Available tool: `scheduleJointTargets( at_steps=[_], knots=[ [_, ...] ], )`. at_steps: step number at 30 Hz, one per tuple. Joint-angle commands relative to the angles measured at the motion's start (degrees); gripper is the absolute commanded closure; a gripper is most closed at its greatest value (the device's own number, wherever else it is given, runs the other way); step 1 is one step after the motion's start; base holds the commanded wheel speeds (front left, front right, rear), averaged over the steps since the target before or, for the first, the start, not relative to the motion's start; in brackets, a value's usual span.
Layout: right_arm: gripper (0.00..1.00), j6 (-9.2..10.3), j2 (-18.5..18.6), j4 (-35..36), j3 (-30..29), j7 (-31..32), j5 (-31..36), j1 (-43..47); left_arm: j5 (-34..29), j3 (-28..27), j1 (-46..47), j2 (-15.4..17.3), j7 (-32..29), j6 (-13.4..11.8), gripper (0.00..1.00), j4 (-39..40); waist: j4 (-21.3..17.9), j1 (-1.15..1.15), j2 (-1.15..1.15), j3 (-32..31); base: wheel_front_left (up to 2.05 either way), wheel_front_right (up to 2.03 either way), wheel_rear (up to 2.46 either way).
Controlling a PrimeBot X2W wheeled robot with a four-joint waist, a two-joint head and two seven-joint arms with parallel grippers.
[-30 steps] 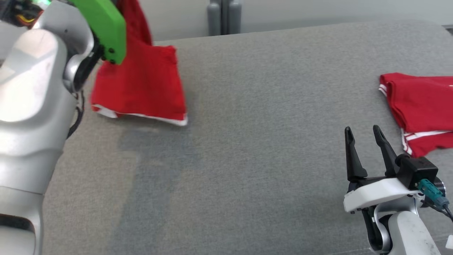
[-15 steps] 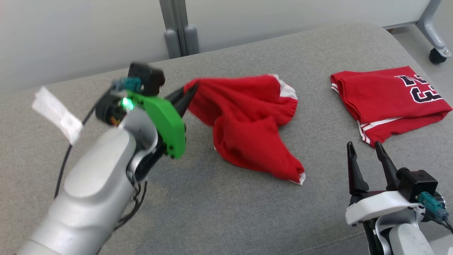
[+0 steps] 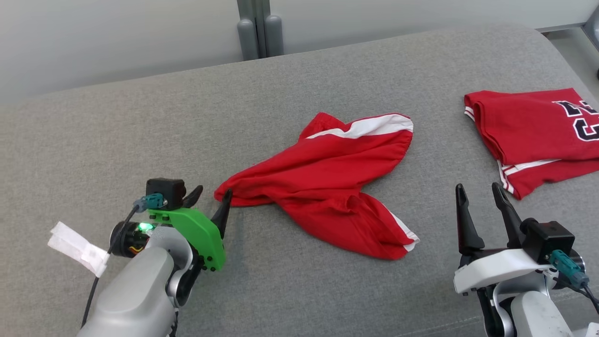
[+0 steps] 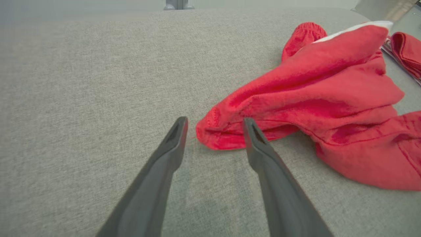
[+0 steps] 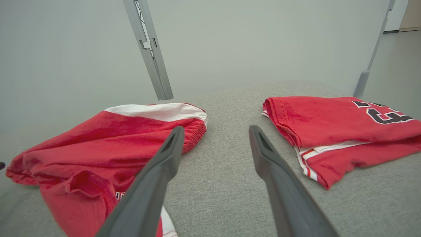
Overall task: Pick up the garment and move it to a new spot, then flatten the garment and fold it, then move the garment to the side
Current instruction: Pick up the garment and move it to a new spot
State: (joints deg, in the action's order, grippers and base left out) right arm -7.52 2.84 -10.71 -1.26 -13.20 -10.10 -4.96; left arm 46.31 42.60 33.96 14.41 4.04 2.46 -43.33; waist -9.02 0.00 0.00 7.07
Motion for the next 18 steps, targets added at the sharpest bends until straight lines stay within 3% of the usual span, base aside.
scheduleJointTargets(
  at_steps=[1, 10, 18],
  knots=[
    [0.00, 0.07, 0.11, -0.26, 0.03, -0.22, 0.18, -0.24, -0.37, -0.22, -0.44, -0.43, 1.50, -0.21, 0.00, -0.65, 0.84, 0.00, 0.00, -0.46, 0.00, 0.00, 0.00],
    [0.00, 0.07, 0.12, -0.71, -0.49, 0.33, 1.63, -0.19, -1.28, -2.62, 0.18, -2.50, 10.17, -1.06, 0.00, -0.32, 3.77, 0.00, 0.00, -4.28, 0.00, 0.00, 0.00],
    [0.00, 0.07, 0.11, 0.92, -2.31, 2.01, 4.67, 1.17, -6.78, -9.35, -7.59, -2.80, 11.14, -5.04, 0.00, 9.88, 7.37, 0.00, 0.00, -7.73, 0.00, 0.00, 0.00]
  ],
)
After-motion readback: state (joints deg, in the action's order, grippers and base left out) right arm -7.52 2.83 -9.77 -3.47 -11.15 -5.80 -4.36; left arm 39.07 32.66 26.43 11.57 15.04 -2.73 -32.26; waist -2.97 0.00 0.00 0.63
